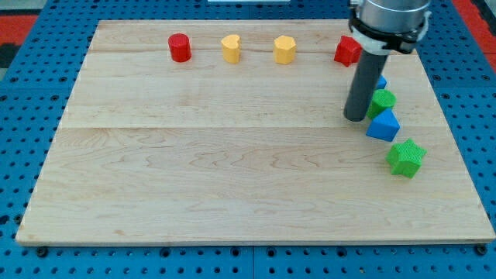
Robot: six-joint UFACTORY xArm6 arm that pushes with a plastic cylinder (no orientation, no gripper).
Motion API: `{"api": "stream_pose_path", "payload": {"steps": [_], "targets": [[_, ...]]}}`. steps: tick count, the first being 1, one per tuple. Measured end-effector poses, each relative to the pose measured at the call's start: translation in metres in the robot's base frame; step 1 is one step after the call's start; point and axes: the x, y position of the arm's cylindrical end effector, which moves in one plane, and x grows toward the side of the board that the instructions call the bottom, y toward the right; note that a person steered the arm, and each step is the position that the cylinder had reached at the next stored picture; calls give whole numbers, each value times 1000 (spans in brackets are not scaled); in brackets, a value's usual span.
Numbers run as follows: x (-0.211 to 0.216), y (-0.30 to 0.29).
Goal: Move blue triangle more closer to the green star
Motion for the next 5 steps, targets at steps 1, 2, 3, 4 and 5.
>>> {"api": "stream_pose_path", "payload": {"steps": [1,2,3,4,5], "targets": [[7,14],[28,16],[14,-9],[22,-15],[55,-6]]}}
